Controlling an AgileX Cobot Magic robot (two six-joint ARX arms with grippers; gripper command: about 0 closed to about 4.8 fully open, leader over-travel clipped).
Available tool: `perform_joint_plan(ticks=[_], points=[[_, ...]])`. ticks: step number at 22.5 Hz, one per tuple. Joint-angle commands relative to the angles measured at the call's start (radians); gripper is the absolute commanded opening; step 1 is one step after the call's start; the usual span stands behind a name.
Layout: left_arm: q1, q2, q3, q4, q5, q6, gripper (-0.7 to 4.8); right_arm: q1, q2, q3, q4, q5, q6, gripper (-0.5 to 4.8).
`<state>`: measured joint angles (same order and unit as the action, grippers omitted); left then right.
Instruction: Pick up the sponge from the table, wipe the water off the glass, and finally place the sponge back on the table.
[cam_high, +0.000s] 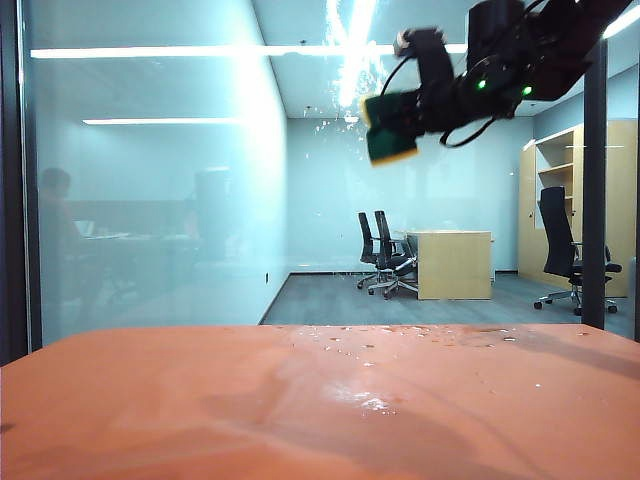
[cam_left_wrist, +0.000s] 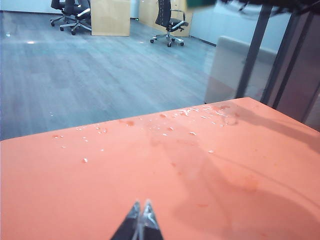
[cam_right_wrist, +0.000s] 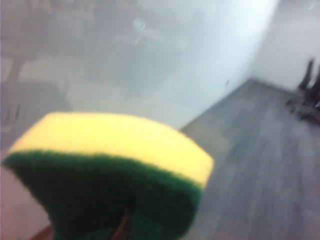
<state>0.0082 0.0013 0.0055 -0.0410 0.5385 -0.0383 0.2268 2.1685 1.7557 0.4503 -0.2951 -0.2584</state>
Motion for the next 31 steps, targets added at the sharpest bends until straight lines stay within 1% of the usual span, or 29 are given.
perform_joint_plan(ticks=[1, 5, 6, 9, 13, 15, 19, 21, 23, 27, 31], points=[[0.0, 0.001, 0.003, 0.012, -0.001, 0.005, -0.05, 0.005, 0.034, -0.005, -0.11, 0.025, 0.002, -0.08], [0.0, 0.001, 0.003, 0.012, 0.0, 0.005, -0.05, 0.013, 0.039, -0.005, -0.122, 0.023, -0.004, -0.08], [0.0, 0.001, 0.003, 0.012, -0.001, 0.005, -0.05, 0.014, 0.036, -0.005, -0.08, 0.023, -0.004, -0.08], [0.0, 0.001, 0.003, 0.012, -0.001, 0.005, -0.05, 0.018, 0.005, 0.004, -0.045, 0.024, -0.003, -0.08], [0.0, 0.001, 0.003, 0.012, -0.002, 0.005, -0.05, 0.018, -0.019, 0.124, -0.14, 0.031, -0.003, -0.08], [0.0, 0.001, 0.003, 0.012, -0.002, 0.004, -0.05, 0.018, -0.019, 0.221, -0.215, 0.031, -0.003, -0.08], [0.0, 0.001, 0.003, 0.012, -0.003, 0.005, -0.05, 0.019, -0.019, 0.388, -0.275, 0.031, -0.003, -0.08], [0.0, 0.001, 0.003, 0.013, -0.003, 0.005, -0.05, 0.019, -0.019, 0.478, -0.356, 0.031, -0.003, -0.08], [0.0, 0.001, 0.003, 0.013, -0.003, 0.005, -0.05, 0.022, -0.019, 0.544, -0.401, 0.031, -0.003, -0.08], [0.0, 0.001, 0.003, 0.012, -0.003, 0.005, -0.05, 0.025, -0.018, 0.566, -0.417, 0.031, -0.003, -0.08], [0.0, 0.001, 0.003, 0.013, -0.003, 0.005, -0.05, 0.047, 0.019, 0.565, -0.501, 0.031, -0.003, -0.08]])
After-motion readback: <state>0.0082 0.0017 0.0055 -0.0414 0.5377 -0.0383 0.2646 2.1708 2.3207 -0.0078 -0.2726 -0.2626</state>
